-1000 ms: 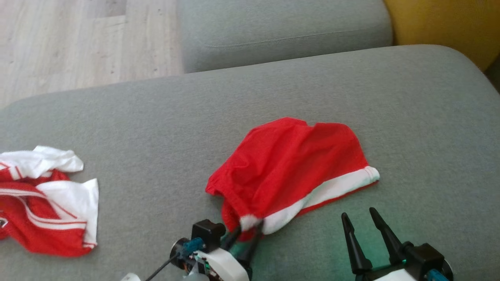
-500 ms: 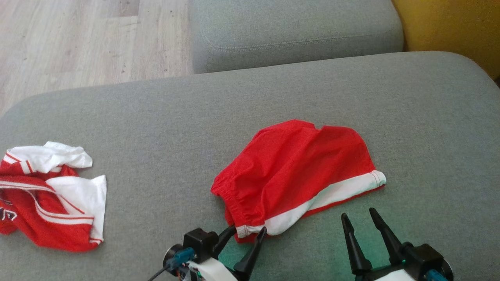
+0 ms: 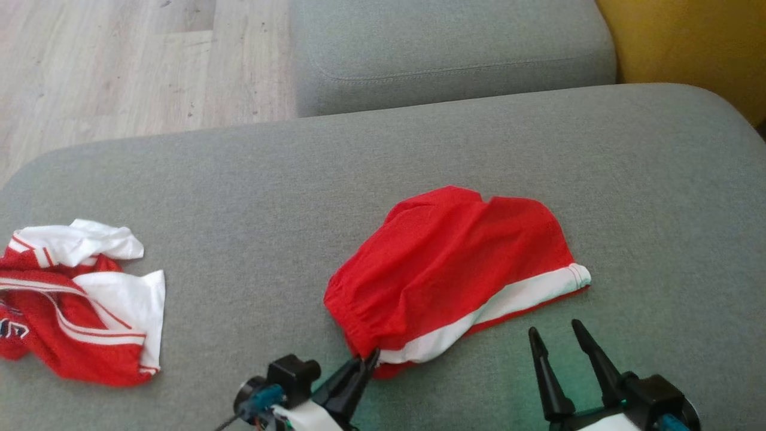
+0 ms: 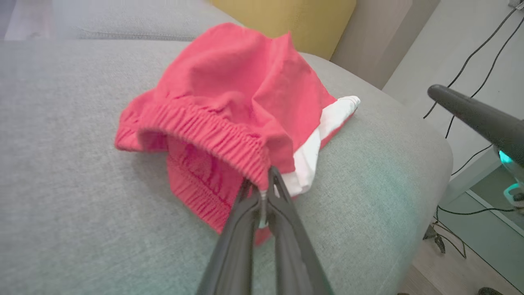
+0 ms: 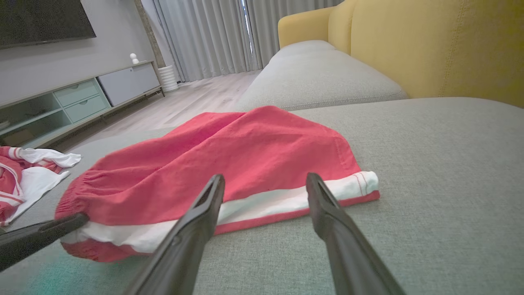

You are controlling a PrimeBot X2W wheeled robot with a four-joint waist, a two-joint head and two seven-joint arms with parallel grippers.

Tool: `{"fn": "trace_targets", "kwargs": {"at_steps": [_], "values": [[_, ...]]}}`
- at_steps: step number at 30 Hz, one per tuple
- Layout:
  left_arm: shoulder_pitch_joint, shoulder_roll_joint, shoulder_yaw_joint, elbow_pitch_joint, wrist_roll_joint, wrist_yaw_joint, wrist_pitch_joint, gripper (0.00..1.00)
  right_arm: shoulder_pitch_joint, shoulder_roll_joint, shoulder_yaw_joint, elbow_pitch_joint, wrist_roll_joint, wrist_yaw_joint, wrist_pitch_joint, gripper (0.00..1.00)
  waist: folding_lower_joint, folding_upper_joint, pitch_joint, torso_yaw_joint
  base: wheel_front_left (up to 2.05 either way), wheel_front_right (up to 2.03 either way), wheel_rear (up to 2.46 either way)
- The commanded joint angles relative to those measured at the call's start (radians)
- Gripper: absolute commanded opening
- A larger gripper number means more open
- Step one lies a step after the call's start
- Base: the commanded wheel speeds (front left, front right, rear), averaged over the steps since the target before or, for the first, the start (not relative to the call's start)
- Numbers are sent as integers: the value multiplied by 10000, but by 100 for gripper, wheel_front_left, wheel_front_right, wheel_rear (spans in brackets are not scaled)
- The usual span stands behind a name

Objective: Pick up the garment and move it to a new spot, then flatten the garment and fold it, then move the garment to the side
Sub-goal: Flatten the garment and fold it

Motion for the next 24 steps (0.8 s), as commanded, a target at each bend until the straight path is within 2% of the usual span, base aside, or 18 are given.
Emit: {"fn": "trace_targets", "kwargs": {"at_steps": [1,6,7,11,24], "values": [[-271,357,506,-471,144,42,-125,0,-163,-62,80,-253,13,33,-40,100,0,0,-5,88,0,0,0],[-306,901,1084,-877,402,287,-125,0,-419,-62,-294,-1,181,33,-40,100,0,0,74,268,0,0,0],[-335,1138,1344,-1013,459,341,-125,0,-629,-62,-580,244,305,33,-40,100,0,0,123,350,0,0,0],[-431,1453,1661,-1117,553,358,-125,0,-1176,-62,-910,1110,-30,33,-40,100,0,0,211,481,0,0,0],[-605,1546,1954,-1169,740,333,-126,0,-2647,-62,-1208,3264,-336,33,-40,100,0,0,610,696,0,0,0]]}}
